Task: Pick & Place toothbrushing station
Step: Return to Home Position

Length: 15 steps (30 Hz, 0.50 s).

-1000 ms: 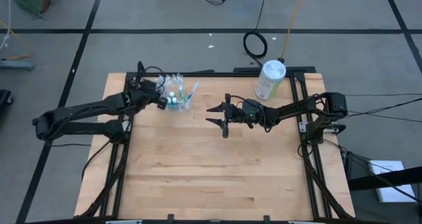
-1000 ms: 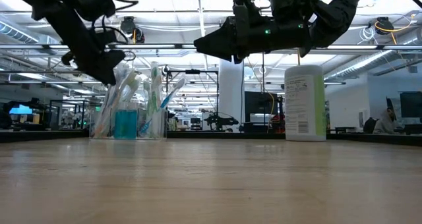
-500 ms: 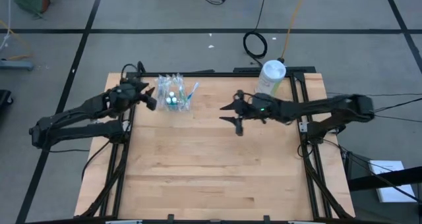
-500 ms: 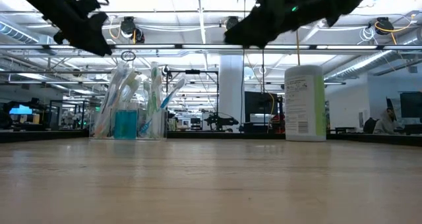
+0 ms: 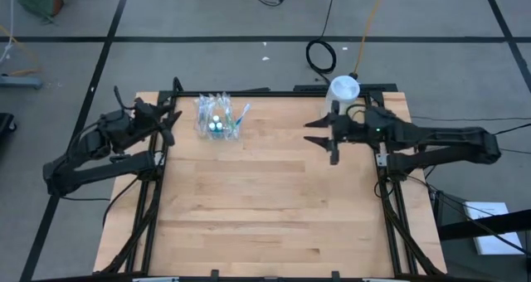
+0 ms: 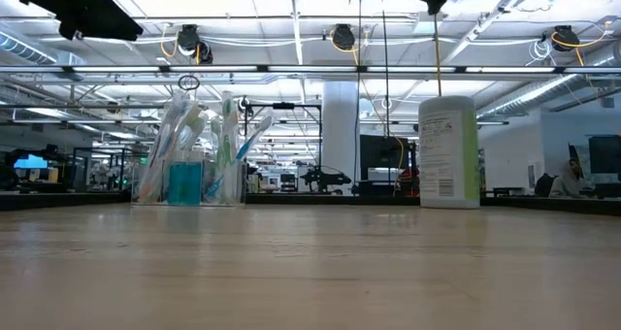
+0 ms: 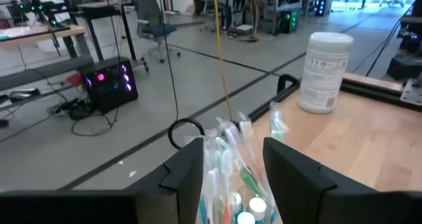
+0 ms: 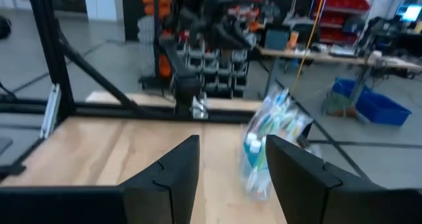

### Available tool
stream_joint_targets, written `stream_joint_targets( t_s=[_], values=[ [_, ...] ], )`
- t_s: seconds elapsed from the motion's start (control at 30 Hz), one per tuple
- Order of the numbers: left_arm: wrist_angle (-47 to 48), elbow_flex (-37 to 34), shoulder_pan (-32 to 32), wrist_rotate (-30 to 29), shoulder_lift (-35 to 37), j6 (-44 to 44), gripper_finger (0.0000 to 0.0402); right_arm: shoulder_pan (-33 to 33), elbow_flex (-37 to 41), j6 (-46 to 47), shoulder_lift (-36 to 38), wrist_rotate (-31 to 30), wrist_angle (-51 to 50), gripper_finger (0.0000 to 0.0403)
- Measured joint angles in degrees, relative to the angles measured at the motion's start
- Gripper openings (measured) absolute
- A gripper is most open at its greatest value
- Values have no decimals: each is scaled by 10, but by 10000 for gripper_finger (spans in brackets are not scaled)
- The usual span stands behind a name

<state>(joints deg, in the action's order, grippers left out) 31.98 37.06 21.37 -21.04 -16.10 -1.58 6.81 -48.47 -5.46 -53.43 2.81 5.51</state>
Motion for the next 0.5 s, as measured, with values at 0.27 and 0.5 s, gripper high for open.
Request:
stream_joint_targets(
  t_s=[0.27, 0.5],
  values=[
    [-12, 0, 0, 1, 11, 13, 164, 0, 0, 8, 46, 2, -64, 169],
    [-34, 0, 0, 112, 90, 28, 163, 0, 44, -11, 105, 2, -71, 169]
  ],
)
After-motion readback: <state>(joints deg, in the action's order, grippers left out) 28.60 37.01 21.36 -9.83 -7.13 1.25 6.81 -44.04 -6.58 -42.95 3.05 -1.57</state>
